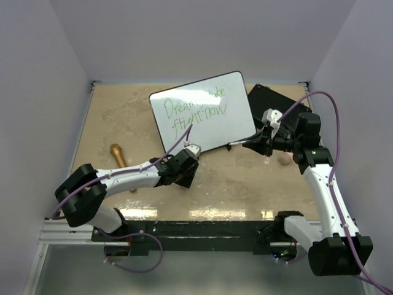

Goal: Write a sentence on the whiteboard
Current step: Pick up the pen cap from the center of the board.

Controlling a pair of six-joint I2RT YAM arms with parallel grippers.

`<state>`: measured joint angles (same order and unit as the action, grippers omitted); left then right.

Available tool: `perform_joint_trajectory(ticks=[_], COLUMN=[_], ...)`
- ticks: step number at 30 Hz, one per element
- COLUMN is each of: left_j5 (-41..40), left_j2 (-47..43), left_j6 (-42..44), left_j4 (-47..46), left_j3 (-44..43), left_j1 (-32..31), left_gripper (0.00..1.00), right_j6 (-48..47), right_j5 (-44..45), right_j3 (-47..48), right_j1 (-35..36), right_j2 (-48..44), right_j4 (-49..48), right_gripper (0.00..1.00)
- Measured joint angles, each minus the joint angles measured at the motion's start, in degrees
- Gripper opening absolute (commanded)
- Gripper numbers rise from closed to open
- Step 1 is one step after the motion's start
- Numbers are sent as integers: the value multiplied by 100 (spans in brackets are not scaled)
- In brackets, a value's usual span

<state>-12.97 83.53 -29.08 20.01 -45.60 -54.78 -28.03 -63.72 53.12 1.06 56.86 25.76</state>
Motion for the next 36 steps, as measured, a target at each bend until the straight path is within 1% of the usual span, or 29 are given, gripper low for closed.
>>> perform_joint_trajectory(ticks=[3, 4, 7, 11, 14, 21, 24, 27, 30, 31, 36], left_j5=[175, 234, 376, 581, 627, 682, 769, 887, 1021, 1080, 1270], left_j2=[210, 278, 509, 887, 1036, 1163, 1231, 1320, 1390, 1412, 1462], left_j6=[195, 260, 433, 595, 625, 688, 750, 791, 870, 879, 949], left_j4=[-4, -9, -17, -15, 35, 160, 199, 214, 225, 227, 210], left_j3=[-184, -262, -507, -739, -745, -793, -859, -953, -1025, -1049, -1117], left_j1=[229, 267, 365, 501, 551, 562, 566, 573, 592, 603, 614], left_gripper=[49, 43, 35, 34, 34, 32, 30, 22, 8, 0, 0], right_j6=[-31, -44, -68, -96, -109, -133, -138, -140, -140, -140, -142], right_j5=[2, 2, 2, 9, 9, 9, 9, 9, 4, 0, -35], right_j3=[-2, -2, -7, -17, -17, -17, -17, -20, -28, -39, -85], right_j1=[0, 0, 0, 0, 0, 0, -2, -2, -4, -7, -7], right_j2=[-4, -4, -7, -48, -98, -114, -114, -114, -114, -114, -98], right_j4=[2, 4, 22, 37, 37, 39, 39, 39, 39, 39, 52], right_gripper=[0, 0, 0, 0, 0, 0, 0, 0, 0, 0, 0])
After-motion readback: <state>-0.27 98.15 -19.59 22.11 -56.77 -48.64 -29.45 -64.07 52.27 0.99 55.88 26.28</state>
